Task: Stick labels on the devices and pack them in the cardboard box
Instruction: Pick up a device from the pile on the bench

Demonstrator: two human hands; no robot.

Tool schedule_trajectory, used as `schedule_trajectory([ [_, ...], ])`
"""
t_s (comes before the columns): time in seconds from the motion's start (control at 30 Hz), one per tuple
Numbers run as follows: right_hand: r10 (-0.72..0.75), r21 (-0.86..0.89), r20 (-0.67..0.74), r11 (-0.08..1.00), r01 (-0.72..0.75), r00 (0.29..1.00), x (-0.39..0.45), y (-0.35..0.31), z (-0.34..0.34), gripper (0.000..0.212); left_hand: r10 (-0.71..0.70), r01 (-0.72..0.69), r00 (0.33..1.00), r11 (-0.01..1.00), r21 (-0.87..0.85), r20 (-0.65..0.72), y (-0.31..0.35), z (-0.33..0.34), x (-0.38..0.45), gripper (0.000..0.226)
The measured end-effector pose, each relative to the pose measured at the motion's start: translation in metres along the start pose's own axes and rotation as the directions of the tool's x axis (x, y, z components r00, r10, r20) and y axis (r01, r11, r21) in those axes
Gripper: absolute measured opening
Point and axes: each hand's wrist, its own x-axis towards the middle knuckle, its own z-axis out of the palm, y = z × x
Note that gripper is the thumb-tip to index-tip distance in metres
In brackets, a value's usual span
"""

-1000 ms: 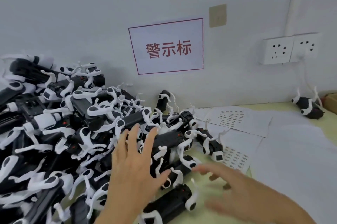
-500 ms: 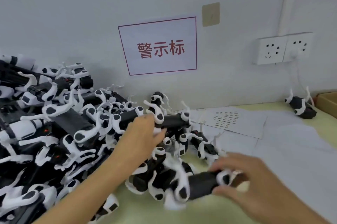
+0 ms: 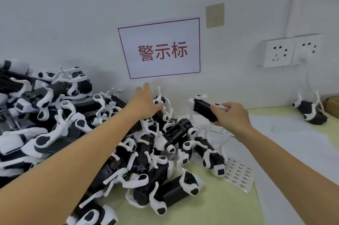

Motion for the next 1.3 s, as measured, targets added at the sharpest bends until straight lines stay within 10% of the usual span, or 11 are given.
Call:
schedule_trajectory([
  [0.3, -0.365, -0.305, 0.224, 0.854, 0.421, 0.904, -0.036, -0.004, 0.022, 0.044, 0.184, -0.151, 0.975, 0.960, 0.234, -0.124, -0.002, -0.019, -0.023, 0.032],
  [0.4, -0.539, -0.124, 0.446, 0.753, 0.646, 0.714, -0.080, -0.024, 0.028, 0.054, 0.136, -0.193, 0.945, 0.966, -0.172, -0.297, 0.006, -0.027, -0.028, 0.021],
  [0.5, -0.560, -0.015, 0.587, 0.715, 0.699, 0.585, -0.125, -0.041, 0.054, 0.077, -0.011, -0.266, 0.906, 0.763, -0.589, -0.423, 0.017, -0.044, -0.038, 0.025],
  [0.63, -0.594, 0.046, 0.577, 0.709, 0.704, 0.561, -0.168, -0.067, 0.115, 0.093, -0.063, -0.292, 0.894, 0.670, -0.683, -0.444, 0.020, -0.060, -0.058, 0.026],
  [0.87, -0.661, -0.016, 0.361, 0.701, 0.713, 0.658, -0.161, -0.081, 0.161, 0.034, 0.312, -0.301, 0.949, 0.939, 0.168, -0.044, -0.033, -0.090, -0.120, 0.049],
  [1.03, -0.625, 0.047, 0.281, 0.767, 0.640, 0.729, -0.149, -0.082, 0.166, 0.026, 0.005, -0.118, 0.988, 0.669, 0.734, 0.154, -0.087, -0.084, -0.149, 0.123],
  [1.13, -0.600, 0.147, 0.326, 0.795, 0.588, 0.730, -0.145, -0.084, 0.161, 0.018, 0.187, -0.165, 0.980, 0.577, 0.800, 0.067, -0.091, -0.075, -0.136, 0.097],
  [1.3, -0.522, 0.137, 0.233, 0.853, 0.504, 0.820, -0.107, -0.060, 0.116, 0.022, 0.309, -0.265, 0.951, 0.759, 0.595, 0.030, -0.100, -0.097, -0.108, 0.064],
])
